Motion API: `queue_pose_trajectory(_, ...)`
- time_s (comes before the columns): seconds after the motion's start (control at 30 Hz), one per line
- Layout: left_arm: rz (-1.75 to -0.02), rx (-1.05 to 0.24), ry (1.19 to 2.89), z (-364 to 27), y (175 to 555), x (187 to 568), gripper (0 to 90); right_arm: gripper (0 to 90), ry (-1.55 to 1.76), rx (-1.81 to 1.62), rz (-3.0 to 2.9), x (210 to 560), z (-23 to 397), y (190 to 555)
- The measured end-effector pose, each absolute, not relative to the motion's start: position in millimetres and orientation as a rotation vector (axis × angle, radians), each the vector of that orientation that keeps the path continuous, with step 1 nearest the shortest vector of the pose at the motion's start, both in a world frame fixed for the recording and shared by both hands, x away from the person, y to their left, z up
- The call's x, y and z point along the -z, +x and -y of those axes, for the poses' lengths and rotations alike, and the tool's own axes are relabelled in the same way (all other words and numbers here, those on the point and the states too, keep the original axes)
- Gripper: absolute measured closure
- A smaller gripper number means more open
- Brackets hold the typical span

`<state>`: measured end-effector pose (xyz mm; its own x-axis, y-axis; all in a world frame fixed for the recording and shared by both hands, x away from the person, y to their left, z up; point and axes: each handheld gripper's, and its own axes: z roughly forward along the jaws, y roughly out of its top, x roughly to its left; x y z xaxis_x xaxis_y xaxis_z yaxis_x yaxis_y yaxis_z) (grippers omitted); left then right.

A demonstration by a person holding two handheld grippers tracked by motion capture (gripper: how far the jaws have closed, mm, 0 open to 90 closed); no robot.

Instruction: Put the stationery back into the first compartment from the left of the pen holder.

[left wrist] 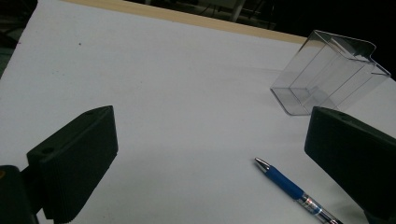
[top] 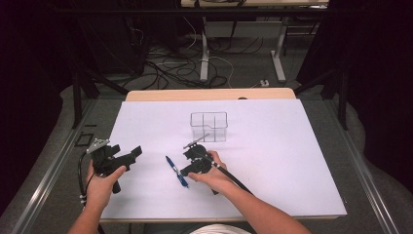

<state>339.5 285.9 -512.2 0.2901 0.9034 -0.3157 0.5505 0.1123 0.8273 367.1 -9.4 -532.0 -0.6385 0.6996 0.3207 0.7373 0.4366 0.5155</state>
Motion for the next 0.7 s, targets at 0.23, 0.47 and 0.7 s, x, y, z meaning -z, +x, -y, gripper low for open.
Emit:
queue_pose_trajectory(0.23,-1.381,-0.442,1.571,-285,340,513,2.6,68.0,-1.293,0.914,2.61,534,4,368)
queue_pose_trajectory(0.47,-1.381,-0.442,1.569,-285,340,513,2.6,69.4,-1.267,0.875,2.609,537,-2,369)
queue_pose_trajectory(0.7,-1.381,-0.442,1.573,-285,340,513,2.6,70.9,-1.301,0.871,2.58,543,-7,368)
